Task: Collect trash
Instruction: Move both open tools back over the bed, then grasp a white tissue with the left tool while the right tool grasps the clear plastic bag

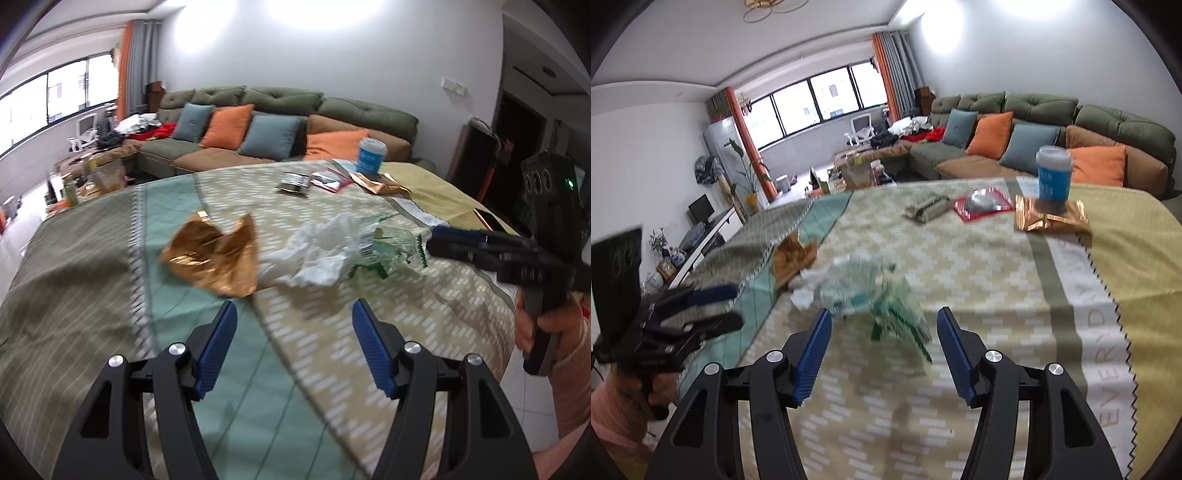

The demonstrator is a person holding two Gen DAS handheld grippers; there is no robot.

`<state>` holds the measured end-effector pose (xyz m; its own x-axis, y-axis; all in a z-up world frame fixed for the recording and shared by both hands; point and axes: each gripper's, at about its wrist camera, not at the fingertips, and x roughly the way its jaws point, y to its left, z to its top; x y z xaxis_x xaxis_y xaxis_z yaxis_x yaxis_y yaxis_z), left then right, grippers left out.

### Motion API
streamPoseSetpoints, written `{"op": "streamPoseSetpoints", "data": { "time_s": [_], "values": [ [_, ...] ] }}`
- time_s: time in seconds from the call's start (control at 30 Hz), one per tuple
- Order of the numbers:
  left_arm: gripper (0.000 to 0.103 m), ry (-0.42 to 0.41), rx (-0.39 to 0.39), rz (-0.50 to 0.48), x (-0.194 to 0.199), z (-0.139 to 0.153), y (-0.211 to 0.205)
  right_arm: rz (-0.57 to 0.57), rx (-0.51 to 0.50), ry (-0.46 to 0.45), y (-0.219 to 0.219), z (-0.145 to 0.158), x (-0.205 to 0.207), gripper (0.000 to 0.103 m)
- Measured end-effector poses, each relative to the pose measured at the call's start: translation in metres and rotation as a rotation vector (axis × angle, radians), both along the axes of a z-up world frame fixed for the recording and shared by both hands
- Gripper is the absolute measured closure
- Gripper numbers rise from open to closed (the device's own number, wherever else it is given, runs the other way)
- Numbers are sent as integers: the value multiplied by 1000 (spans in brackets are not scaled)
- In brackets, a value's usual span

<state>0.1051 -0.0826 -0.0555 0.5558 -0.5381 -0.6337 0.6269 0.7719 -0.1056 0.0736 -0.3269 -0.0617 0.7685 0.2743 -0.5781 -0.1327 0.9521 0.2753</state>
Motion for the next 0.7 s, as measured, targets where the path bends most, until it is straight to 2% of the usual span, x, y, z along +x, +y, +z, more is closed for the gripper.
{"op": "streamPoseSetpoints", "data": {
  "time_s": [0.07,0.13,0.2,0.23,0.3,0.37,0.4,0.43,0.47,0.7],
  "values": [
    [37,6,14,-18,7,-2,-13,-1,4,14,-2,-4,0,44],
    [37,13,40,-27,17,-5,-26,1,17,28,-5,-9,1,48],
    [39,28,73,-29,26,-10,-36,-2,27,36,-7,-13,3,62],
    [43,35,80,-29,29,-12,-40,-1,34,38,-8,-14,3,67],
    [51,72,72,-43,38,-14,-44,0,46,35,-10,-14,2,85],
    [73,108,63,-52,45,-18,-44,-1,50,30,-12,-13,0,99],
    [80,119,62,-51,47,-19,-45,-4,52,26,-14,-12,-2,100],
    [91,133,60,-45,48,-21,-44,-7,56,22,-16,-11,-3,100],
    [95,147,51,-44,50,-22,-42,-5,62,18,-17,-10,-4,101],
    [96,131,-31,-38,38,-12,-26,10,93,-43,-21,10,-15,102]
  ]
}}
